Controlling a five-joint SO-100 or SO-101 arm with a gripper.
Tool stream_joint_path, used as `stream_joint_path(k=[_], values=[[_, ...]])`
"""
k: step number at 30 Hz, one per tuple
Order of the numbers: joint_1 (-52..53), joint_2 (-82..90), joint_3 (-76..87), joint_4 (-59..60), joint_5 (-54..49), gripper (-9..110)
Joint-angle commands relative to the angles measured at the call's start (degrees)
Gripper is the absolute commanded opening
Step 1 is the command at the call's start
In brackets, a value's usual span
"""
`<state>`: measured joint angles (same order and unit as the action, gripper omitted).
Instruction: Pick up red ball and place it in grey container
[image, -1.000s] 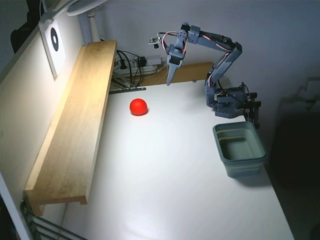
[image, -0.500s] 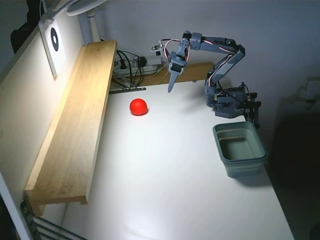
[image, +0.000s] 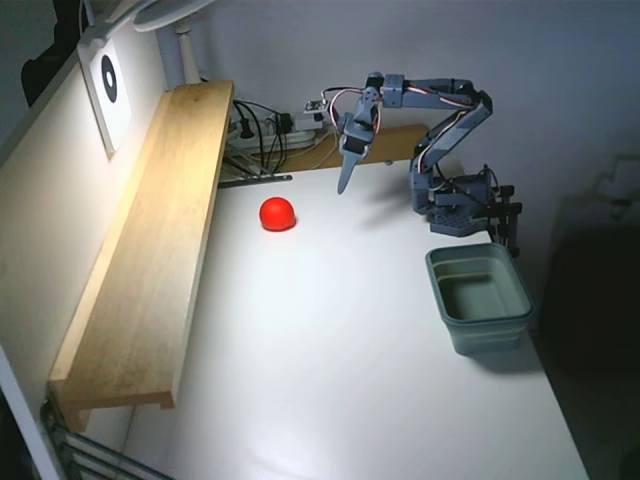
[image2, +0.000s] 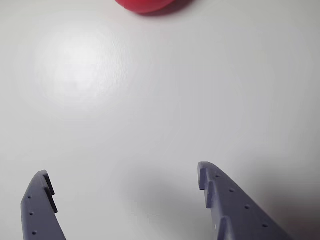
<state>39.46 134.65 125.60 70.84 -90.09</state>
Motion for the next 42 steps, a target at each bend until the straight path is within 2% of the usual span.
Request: stream_joint_path(k=[1, 9, 19, 42], values=[[1.0, -6.2, -2.9, -5.0, 0.1, 38], [1.0, -23.8, -11.8, -13.9, 0.1, 38], [1.0, -43.9, -28.0, -17.7, 0.1, 38], [1.0, -44.5, -24.6, -21.6, 0.1, 38]])
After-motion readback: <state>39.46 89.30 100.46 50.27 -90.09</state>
